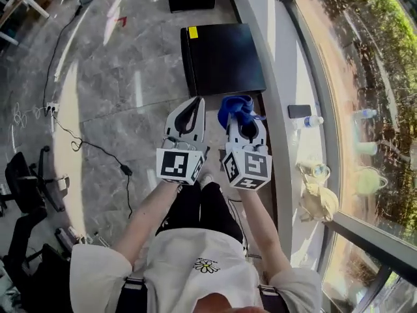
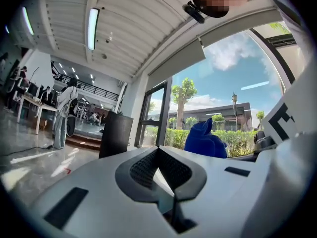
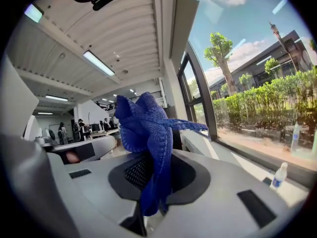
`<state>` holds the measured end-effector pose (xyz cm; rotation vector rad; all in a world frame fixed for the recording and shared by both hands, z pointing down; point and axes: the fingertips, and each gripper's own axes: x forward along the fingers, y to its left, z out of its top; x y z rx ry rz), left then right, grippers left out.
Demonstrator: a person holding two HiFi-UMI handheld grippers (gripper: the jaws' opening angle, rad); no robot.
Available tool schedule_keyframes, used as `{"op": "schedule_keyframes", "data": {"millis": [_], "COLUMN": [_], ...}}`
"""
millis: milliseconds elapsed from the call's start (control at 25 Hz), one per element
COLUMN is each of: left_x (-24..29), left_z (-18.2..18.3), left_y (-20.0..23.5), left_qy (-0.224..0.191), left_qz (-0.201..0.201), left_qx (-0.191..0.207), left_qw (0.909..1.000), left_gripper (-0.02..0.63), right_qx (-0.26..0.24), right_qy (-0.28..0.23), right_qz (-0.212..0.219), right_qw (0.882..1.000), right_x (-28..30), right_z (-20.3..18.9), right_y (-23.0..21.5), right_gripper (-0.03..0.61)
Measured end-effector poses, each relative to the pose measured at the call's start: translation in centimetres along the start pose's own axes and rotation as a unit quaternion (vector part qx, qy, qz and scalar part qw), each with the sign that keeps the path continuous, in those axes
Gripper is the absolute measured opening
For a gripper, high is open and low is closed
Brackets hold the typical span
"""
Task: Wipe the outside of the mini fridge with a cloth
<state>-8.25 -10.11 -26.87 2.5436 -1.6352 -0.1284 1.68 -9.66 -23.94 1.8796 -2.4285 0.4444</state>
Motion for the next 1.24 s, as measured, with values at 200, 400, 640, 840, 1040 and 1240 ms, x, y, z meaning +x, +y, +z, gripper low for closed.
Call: {"op": "schedule_keyframes", "data": {"millis": [200, 400, 640, 840, 1040, 1240], "left_x": [-4.3, -8.6, -11.5, -12.8, -13.9, -14.9], "left_z": [13.5, 17.5, 17.9, 17.8, 17.1, 16.1], "left_y": [-2.1, -3.9, -5.1, -6.0, -5.8, -5.7], "left_qy": [-0.028, -0.061, -0.072, -0.073, -0.067, -0.053], "left_qz": [0.002, -0.007, -0.012, -0.015, -0.012, -0.018], "left_qx": [0.002, 0.026, 0.036, 0.037, 0.038, 0.034], "left_qw": [0.9996, 0.9978, 0.9967, 0.9966, 0.997, 0.9979], "left_gripper": [0.005, 0.005, 0.005, 0.005, 0.005, 0.005], "right_qx": [-0.015, -0.034, -0.044, -0.041, -0.037, -0.013], "right_qy": [-0.023, -0.038, -0.048, -0.042, -0.043, -0.036], "right_qz": [0.021, 0.03, 0.034, 0.043, 0.053, 0.076], "right_qw": [0.999, 0.998, 0.997, 0.997, 0.997, 0.996], "right_x": [-6.7, -11.9, -14.9, -15.8, -16.3, -17.2], "right_z": [10.8, 12.4, 12.7, 12.2, 12.0, 11.7], "right_y": [4.7, 6.6, 8.4, 8.8, 9.3, 10.0], "right_gripper": [0.084, 0.084, 0.084, 0.084, 0.084, 0.084]}}
